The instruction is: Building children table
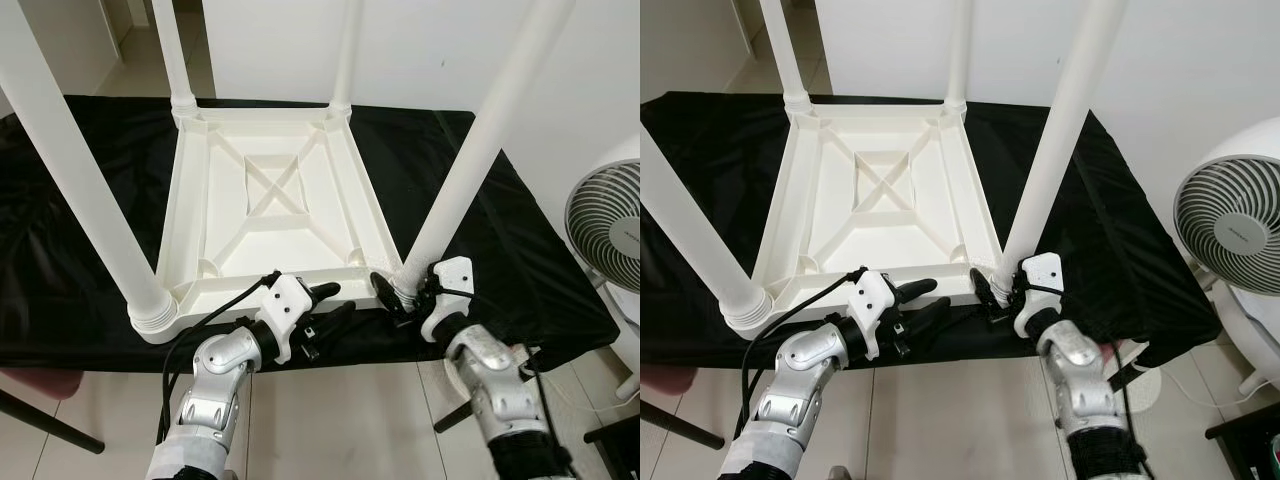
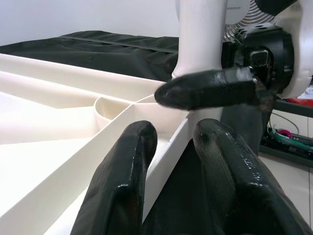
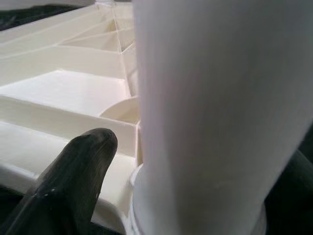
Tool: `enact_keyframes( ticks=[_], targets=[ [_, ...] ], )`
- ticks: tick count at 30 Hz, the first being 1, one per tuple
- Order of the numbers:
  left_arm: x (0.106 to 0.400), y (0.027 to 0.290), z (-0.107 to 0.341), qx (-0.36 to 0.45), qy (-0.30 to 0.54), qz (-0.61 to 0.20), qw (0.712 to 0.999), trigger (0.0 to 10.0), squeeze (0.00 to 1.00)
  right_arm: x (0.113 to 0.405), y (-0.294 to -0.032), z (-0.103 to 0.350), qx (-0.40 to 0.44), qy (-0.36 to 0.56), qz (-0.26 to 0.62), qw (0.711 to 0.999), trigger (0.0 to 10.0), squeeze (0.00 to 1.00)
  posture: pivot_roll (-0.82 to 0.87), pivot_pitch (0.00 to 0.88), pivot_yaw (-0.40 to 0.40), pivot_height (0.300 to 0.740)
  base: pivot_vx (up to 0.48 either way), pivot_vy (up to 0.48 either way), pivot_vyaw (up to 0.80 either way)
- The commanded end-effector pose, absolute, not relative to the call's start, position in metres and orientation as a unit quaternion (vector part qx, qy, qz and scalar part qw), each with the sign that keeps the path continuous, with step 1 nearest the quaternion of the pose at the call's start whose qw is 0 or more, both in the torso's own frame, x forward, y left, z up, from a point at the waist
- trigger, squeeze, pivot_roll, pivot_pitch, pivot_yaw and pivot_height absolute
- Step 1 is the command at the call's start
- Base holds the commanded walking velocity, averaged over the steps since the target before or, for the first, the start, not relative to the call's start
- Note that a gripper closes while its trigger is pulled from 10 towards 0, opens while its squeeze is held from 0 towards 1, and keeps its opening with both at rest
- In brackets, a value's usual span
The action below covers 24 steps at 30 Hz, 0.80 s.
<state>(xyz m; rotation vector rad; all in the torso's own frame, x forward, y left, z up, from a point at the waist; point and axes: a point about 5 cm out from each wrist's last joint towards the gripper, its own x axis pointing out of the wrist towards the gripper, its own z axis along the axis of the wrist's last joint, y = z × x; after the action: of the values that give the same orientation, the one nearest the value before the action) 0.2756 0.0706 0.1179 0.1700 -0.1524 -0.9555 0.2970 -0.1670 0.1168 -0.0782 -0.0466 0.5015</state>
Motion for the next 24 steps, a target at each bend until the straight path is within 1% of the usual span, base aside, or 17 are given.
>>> enact_keyframes(
  ticks=[1, 2, 4, 5, 6, 8, 9, 10, 19, 24],
  targets=[
    [0.281, 0.072, 0.116, 0.07, -0.069, -0.397, 0.912, 10.0, 0.0, 0.299, -0.167, 0.116, -0.052, -0.017, 0.278, 0.959, 10.0, 0.0, 0.05, 0.023, -0.015, 0.74, 0.0, 0.0, 0.0],
    [0.281, 0.071, 0.116, 0.07, -0.069, -0.4, 0.911, 10.0, 0.0, 0.301, -0.168, 0.116, -0.058, -0.014, 0.295, 0.954, 10.0, 0.0, 0.06, 0.018, -0.022, 0.74, 0.0, 0.0, 0.0],
    [0.281, 0.071, 0.116, 0.07, -0.069, -0.4, 0.911, 10.0, 0.0, 0.301, -0.168, 0.116, -0.058, -0.014, 0.295, 0.954, 10.0, 0.0, 0.06, 0.018, -0.022, 0.74, 0.0, 0.0, 0.0],
    [0.281, 0.07, 0.116, 0.071, -0.07, -0.4, 0.911, 10.0, 0.0, 0.302, -0.17, 0.116, -0.071, -0.015, 0.298, 0.952, 10.0, 0.0, 0.06, 0.014, -0.026, 0.74, 0.0, 0.0, 0.0],
    [0.28, 0.07, 0.116, 0.07, -0.07, -0.4, 0.911, 10.0, 0.0, 0.303, -0.171, 0.116, -0.075, -0.013, 0.306, 0.949, 6.2, 0.0, 0.07, 0.013, -0.03, 0.74, 0.0, 0.0, 0.0],
    [0.28, 0.07, 0.116, 0.07, -0.07, -0.4, 0.911, 10.0, 0.0, 0.303, -0.171, 0.116, -0.075, -0.013, 0.306, 0.949, 6.2, 0.0, 0.07, 0.013, -0.03, 0.74, 0.0, 0.0, 0.0],
    [0.28, 0.07, 0.116, 0.068, -0.07, -0.4, 0.911, 10.0, 0.0, 0.302, -0.172, 0.116, -0.076, -0.016, 0.308, 0.948, 1.0, 0.0, 0.07, 0.011, -0.032, 0.74, 0.0, 0.0, 0.0],
    [0.279, 0.069, 0.115, 0.068, -0.07, -0.399, 0.912, 10.0, 0.0, 0.302, -0.173, 0.116, -0.075, -0.018, 0.31, 0.947, 0.0, 0.0, 0.07, 0.009, -0.033, 0.74, 0.0, 0.0, 0.0],
    [0.276, 0.067, 0.113, 0.067, -0.068, -0.403, 0.91, 10.0, 0.0, 0.3, -0.179, 0.115, -0.073, -0.025, 0.317, 0.945, 0.0, 0.0, 0.06, 0.0, -0.034, 0.74, 0.0, 0.0, 0.0],
    [0.275, 0.067, 0.112, 0.067, -0.066, -0.407, 0.909, 10.0, 0.0, 0.297, -0.182, 0.107, -0.049, -0.018, 0.28, 0.959, 0.0, 0.0, 0.06, 0.0, -0.037, 0.74, 0.0, 0.0, 0.0]
  ],
)
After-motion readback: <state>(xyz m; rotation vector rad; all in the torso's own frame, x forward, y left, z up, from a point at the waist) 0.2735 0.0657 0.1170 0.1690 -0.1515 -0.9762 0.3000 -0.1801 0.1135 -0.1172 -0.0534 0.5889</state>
